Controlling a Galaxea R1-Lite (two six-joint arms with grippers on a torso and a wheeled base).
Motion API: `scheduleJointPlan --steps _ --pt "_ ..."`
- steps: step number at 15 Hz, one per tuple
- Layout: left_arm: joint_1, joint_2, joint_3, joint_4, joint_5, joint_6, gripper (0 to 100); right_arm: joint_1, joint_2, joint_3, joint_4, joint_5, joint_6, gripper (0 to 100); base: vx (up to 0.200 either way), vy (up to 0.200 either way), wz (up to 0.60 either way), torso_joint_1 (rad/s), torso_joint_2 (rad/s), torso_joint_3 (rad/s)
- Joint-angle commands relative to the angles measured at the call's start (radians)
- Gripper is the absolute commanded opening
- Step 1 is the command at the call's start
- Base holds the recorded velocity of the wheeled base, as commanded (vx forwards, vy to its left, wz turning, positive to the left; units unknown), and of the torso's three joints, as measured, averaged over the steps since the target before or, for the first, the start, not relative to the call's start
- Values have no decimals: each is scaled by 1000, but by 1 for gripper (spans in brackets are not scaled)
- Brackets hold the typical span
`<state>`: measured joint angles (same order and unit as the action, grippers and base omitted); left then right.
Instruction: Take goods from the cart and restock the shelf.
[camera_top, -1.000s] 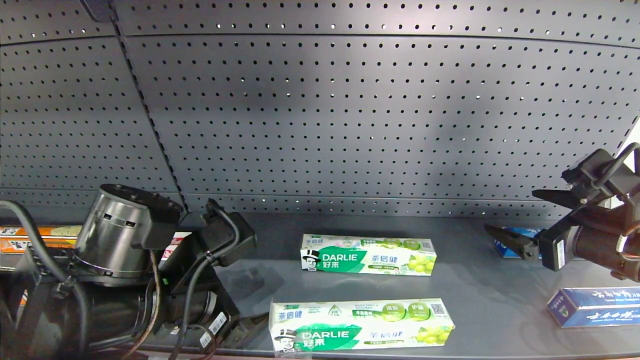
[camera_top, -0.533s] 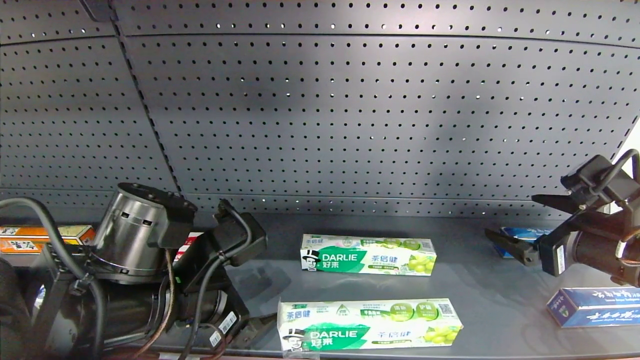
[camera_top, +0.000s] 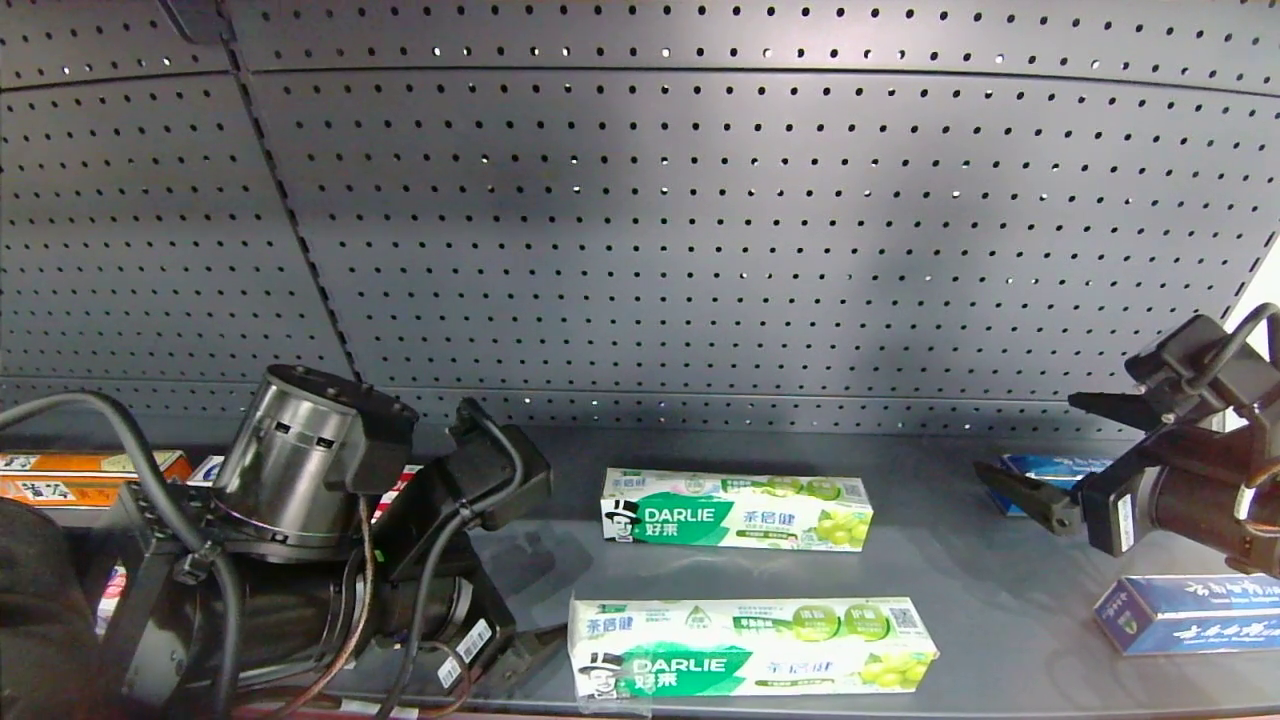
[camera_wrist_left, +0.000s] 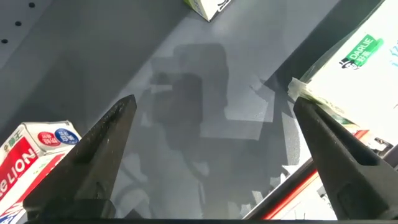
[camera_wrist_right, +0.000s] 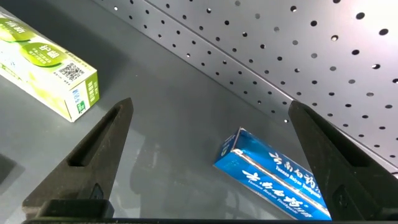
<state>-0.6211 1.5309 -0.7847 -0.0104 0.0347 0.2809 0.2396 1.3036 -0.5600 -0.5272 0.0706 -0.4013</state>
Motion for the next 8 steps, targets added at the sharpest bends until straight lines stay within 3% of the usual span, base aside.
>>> scheduleJointPlan --steps 1,8 --pt "0 2 1 0 -2 0 100 0 -1 0 0 1 1 100 0 0 0 0 0 0" --pt "0 -3 1 0 -2 0 100 0 0 2 0 1 -1 100 0 0 0 0 0 0"
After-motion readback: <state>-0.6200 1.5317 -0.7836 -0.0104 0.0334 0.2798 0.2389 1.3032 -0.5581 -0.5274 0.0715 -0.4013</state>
